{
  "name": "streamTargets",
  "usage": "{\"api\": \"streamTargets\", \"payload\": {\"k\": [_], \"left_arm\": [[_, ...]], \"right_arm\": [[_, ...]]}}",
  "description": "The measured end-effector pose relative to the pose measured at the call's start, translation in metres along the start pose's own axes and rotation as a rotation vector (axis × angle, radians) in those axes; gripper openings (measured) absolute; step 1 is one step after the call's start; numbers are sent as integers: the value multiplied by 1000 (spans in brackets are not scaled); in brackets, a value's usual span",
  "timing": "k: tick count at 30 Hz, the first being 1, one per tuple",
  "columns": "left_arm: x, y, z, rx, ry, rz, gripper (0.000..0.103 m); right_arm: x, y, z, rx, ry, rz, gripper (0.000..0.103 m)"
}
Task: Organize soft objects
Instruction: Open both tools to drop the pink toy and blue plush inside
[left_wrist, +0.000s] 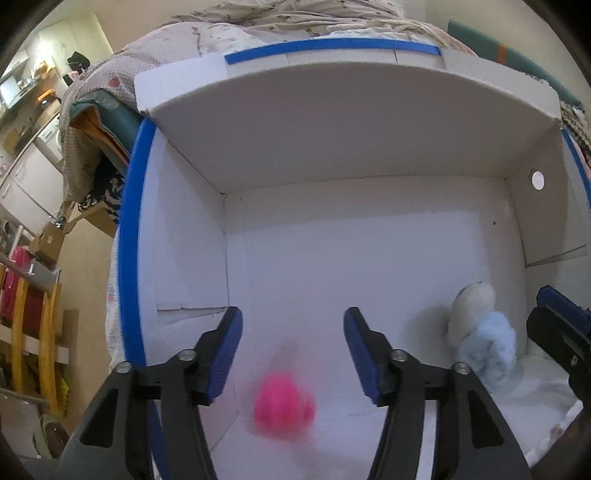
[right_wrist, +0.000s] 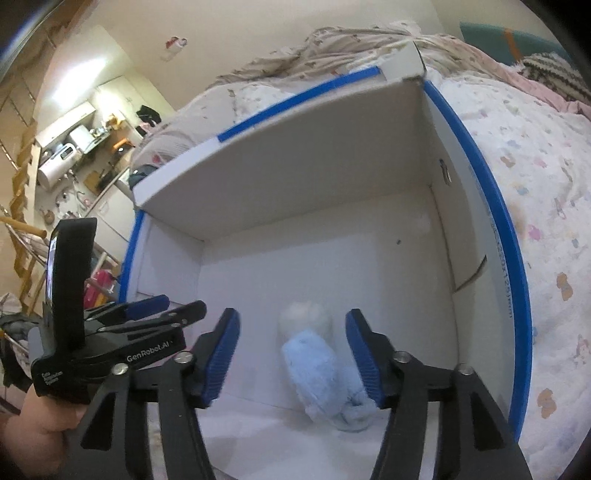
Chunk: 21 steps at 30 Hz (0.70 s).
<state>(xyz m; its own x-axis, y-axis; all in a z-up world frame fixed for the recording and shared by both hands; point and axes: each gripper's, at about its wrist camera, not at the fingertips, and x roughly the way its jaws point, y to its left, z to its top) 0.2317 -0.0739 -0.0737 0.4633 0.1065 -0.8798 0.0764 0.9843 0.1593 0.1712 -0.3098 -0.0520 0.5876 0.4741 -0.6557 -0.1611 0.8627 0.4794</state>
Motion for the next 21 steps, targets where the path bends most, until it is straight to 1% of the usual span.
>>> {"api": "streamTargets", "payload": {"k": [1,2,3,4,5,6,7,10,14,21], "left_arm": [[-7,0,-1,0,-7,4,68],[-12,0,-1,3,-18,3,69],[-15,0,-2,6,-25,3,69],[-18,-1,-2,9,-33,2,70],[-19,-2,-1,11,-35,0,70],[-21,-2,-1,12,-34,-2,70],[-23,-1,-2,11,-32,-4,70],[-33,-4,-6,5,-35,-3,70],[-38,1,-9,0,-46,2,70],[-52,9,-16,-19,-61,-1,70]], "right_arm": [[-2,1,1,-2,-6,9,73],[-4,2,1,-2,-13,21,78],[-6,3,2,-4,-21,35,80],[-7,4,3,-7,-29,45,87],[-9,5,3,-9,-35,53,97],[-11,6,3,-9,-42,59,101],[-13,7,3,-9,-47,60,103],[-15,9,3,-9,-59,61,103],[-21,10,4,-23,-85,43,103],[-35,8,1,-10,-126,25,103]]}}
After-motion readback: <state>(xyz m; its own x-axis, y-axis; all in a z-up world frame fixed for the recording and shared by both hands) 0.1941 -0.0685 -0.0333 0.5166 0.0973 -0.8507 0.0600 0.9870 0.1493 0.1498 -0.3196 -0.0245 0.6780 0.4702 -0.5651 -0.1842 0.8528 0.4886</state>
